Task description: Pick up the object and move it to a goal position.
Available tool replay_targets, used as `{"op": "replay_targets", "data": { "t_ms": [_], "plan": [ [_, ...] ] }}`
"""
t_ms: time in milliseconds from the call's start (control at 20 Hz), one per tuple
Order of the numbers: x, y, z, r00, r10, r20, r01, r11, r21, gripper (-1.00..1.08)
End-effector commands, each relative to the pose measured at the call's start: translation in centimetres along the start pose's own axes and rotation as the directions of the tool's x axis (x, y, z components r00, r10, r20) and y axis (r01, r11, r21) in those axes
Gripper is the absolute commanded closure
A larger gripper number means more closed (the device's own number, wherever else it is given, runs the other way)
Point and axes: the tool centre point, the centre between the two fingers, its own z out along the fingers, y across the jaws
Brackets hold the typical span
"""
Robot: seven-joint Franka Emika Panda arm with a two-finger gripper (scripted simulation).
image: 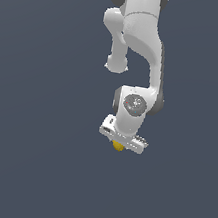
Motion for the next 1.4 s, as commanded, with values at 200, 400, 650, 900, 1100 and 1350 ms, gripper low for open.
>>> {"op": "replay_targets", "data": {
  "t_ms": [200,400,650,900,1100,1350],
  "plan": [
    [-1.0,3.3,-2.6,1.000,0.001,-0.002,-0.001,1.000,0.001,1.08],
    [-2.0,6.2,-5.0,1.000,0.001,-0.001,-0.001,1.000,0.002,1.08],
    [-3.3,10.4,-8.2,1.000,0.001,-0.001,-0.001,1.000,0.002,1.08],
    [-4.7,14.7,-11.7,1.000,0.001,-0.001,-0.001,1.000,0.003,1.08],
    [-5.7,18.2,-14.5,1.000,0.001,-0.001,-0.001,1.000,0.004,1.08],
    [-6.8,22.0,-17.6,1.000,0.001,-0.001,-0.001,1.000,0.004,1.08]
  ]
}}
